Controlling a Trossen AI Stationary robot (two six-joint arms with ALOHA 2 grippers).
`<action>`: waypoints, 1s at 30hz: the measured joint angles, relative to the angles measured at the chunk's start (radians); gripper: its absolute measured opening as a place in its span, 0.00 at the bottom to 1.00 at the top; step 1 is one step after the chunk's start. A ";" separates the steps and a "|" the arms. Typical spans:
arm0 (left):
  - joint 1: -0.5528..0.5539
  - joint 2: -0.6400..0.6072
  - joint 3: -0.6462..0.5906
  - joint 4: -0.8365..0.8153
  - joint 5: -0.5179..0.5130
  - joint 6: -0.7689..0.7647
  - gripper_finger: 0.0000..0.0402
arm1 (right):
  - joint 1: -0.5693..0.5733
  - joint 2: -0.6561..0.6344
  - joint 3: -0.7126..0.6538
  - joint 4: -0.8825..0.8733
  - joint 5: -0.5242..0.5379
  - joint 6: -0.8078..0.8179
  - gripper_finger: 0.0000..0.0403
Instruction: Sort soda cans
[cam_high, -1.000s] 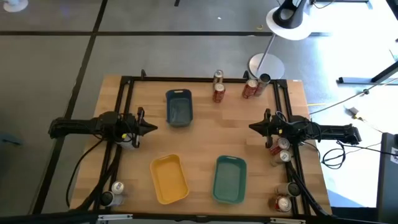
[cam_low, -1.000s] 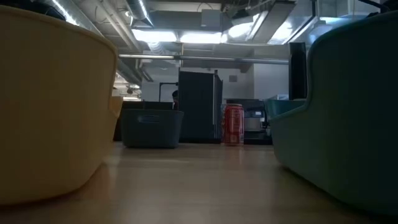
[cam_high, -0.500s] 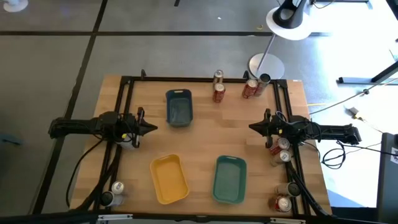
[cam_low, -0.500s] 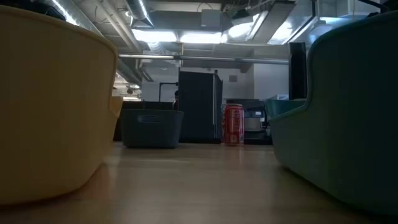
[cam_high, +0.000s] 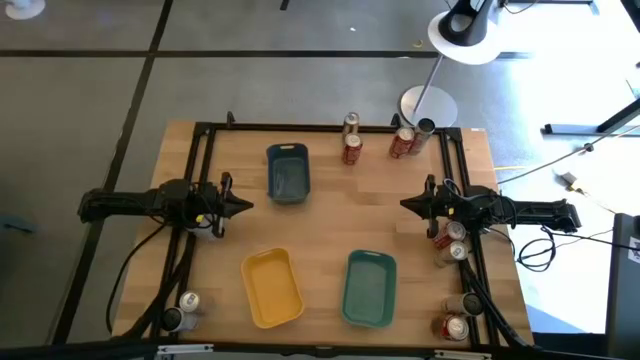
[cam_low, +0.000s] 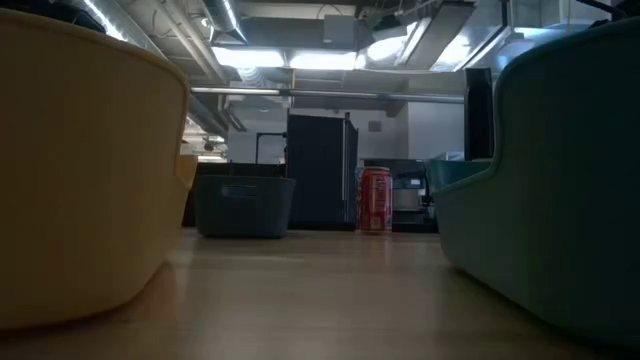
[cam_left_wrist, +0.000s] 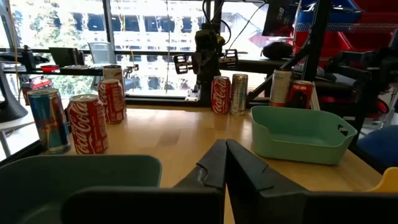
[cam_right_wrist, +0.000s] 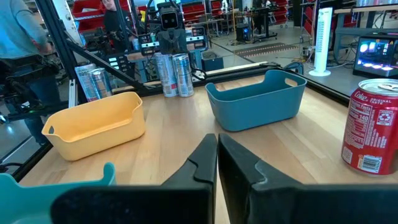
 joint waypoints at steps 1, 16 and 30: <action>0.000 0.000 0.000 0.000 0.000 0.000 0.00 | 0.000 0.000 0.000 0.000 0.000 0.000 0.04; 0.000 0.000 0.000 0.000 0.000 0.000 0.00 | 0.000 0.000 0.003 0.019 0.087 -0.292 0.04; 0.000 0.000 0.000 0.005 0.000 -0.028 0.00 | 0.000 0.000 0.005 0.050 0.076 -0.194 0.04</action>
